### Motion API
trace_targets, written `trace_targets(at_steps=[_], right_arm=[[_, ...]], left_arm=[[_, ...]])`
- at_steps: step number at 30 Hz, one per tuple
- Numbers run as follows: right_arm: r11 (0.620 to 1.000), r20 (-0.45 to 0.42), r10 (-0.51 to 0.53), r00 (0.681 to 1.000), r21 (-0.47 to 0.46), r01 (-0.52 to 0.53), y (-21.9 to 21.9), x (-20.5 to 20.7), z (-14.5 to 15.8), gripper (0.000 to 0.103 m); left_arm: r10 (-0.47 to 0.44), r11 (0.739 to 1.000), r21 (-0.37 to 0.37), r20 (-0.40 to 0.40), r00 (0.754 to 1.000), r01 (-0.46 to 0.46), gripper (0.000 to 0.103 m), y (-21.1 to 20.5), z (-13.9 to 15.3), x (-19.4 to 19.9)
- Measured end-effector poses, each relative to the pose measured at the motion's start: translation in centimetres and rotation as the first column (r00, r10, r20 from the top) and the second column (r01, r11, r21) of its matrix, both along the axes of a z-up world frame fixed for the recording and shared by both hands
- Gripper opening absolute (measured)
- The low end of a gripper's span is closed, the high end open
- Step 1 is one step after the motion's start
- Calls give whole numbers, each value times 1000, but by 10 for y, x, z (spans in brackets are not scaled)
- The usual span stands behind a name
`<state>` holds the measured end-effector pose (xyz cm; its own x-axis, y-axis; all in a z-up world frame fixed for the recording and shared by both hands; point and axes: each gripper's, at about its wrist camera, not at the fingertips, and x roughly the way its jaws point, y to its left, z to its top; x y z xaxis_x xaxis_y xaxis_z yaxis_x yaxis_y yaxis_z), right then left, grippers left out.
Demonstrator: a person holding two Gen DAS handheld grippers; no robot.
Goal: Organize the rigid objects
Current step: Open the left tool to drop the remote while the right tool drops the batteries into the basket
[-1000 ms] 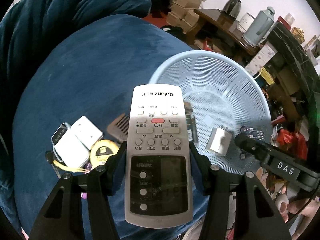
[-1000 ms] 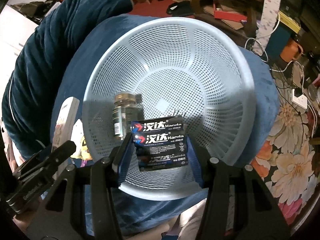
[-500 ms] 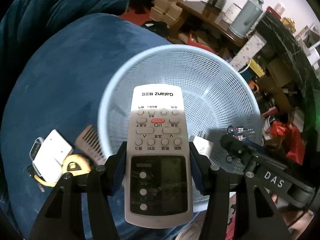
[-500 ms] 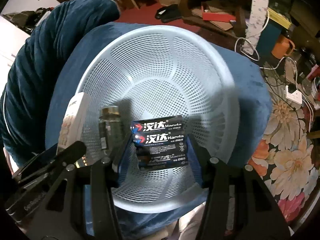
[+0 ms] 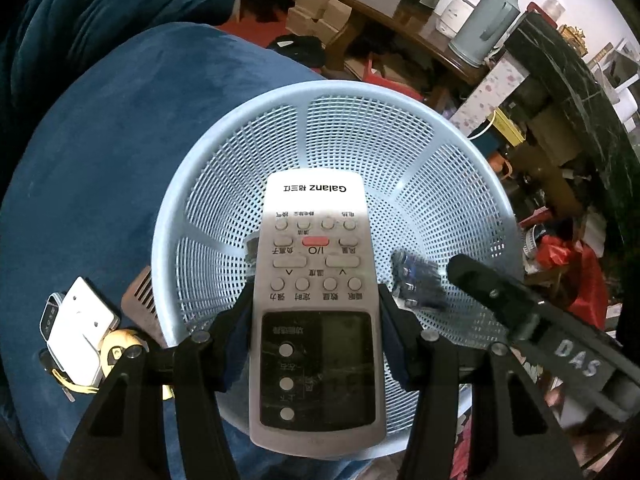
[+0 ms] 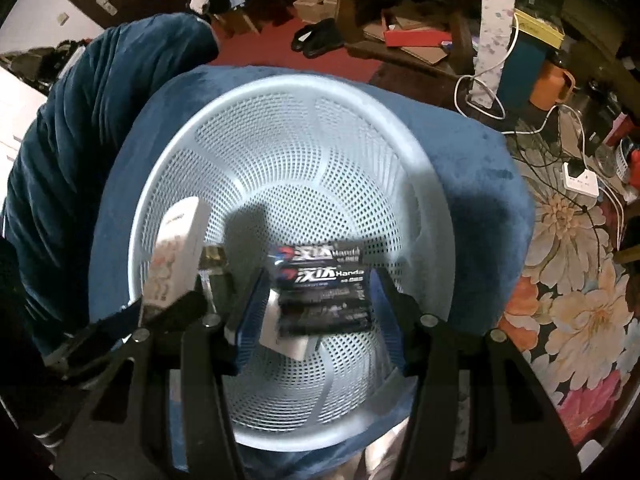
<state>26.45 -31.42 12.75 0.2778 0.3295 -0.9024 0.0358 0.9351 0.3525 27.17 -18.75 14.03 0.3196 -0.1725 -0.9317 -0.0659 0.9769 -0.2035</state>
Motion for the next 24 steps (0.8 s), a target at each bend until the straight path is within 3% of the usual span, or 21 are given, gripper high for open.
trace_targets(at_steps=[4, 6, 12, 16, 18, 21, 24], right_arm=[[999, 28, -40, 999, 30, 39, -7, -1, 9, 64], [998, 43, -56, 998, 25, 55, -9, -3, 12, 74], [998, 46, -57, 997, 31, 56, -11, -2, 13, 75], [998, 65, -55, 996, 25, 54, -12, -3, 17, 78], [997, 78, -66, 995, 37, 63, -15, -4, 20, 84], [997, 78, -74, 994, 17, 73, -13, -6, 20, 96], [998, 63, -68, 996, 3, 68, -10, -7, 17, 98]], left_arm=[[-9, 1000, -5, 0, 1000, 9, 58, -2, -2, 2], [-16, 1000, -9, -1, 1000, 16, 58, -6, -4, 4], [-48, 999, -24, -6, 999, 48, 59, -19, -7, 11], [-39, 999, 26, 25, 999, 38, 81, -18, 5, 10], [-22, 999, 31, 25, 999, 22, 99, -12, 9, 7], [4, 998, 60, 28, 1000, -5, 101, -1, 15, -2], [31, 997, 70, 26, 999, -33, 102, 10, 17, -9]])
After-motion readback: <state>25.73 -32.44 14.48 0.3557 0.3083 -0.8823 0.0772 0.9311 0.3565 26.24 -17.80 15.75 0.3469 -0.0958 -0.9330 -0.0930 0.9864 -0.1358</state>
